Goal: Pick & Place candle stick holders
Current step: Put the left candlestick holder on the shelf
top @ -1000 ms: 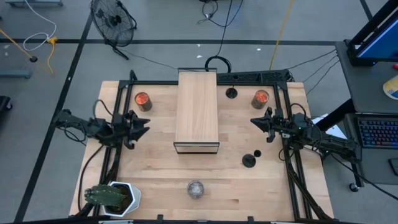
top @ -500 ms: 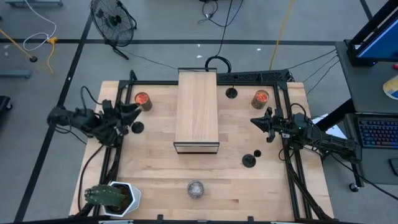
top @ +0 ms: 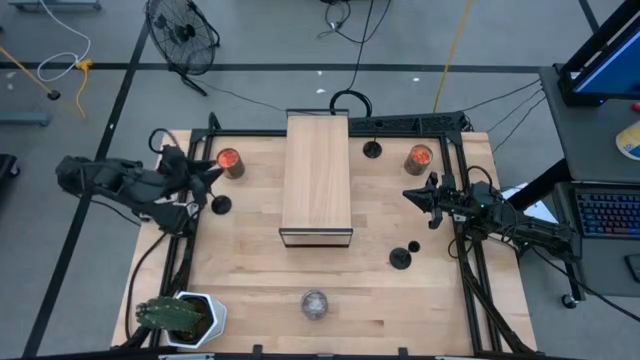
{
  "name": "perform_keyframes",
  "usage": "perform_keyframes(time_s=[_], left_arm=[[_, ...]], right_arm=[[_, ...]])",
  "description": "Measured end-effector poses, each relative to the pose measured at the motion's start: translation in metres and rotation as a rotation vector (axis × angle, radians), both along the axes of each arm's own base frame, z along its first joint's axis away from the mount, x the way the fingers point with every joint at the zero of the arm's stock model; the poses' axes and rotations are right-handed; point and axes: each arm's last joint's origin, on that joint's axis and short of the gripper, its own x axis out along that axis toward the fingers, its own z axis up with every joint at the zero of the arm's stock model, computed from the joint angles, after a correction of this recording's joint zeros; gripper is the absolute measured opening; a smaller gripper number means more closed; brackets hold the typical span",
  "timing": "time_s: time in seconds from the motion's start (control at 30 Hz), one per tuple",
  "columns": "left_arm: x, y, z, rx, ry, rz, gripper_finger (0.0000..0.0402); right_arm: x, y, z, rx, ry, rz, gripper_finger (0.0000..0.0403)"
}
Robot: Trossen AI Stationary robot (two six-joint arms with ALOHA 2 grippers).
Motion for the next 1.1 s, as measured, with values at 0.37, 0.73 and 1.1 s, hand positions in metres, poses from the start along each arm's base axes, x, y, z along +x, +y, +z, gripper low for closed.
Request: perform_keyframes(time_s=[0.37,0.73,1.1], left_arm=[[-0.0035,0.0036,-0.0051,-0.31,0.518,0.137,0.0202],[0.0031,0.0026,-0.0026,-0.156,0.584,-0.071,0.0202],[-0.0011,0.0079,-0.0058,-0.318,0.534,0.162,0.0202]], right_arm=[[0.0,0.0,0.0,0.0,0.0,0.0,0.0],[0.0,0.0,0.0,0.0,0.0,0.0,0.0],[0.0,0.0,0.0,0.0,0.0,0.0,0.0]])
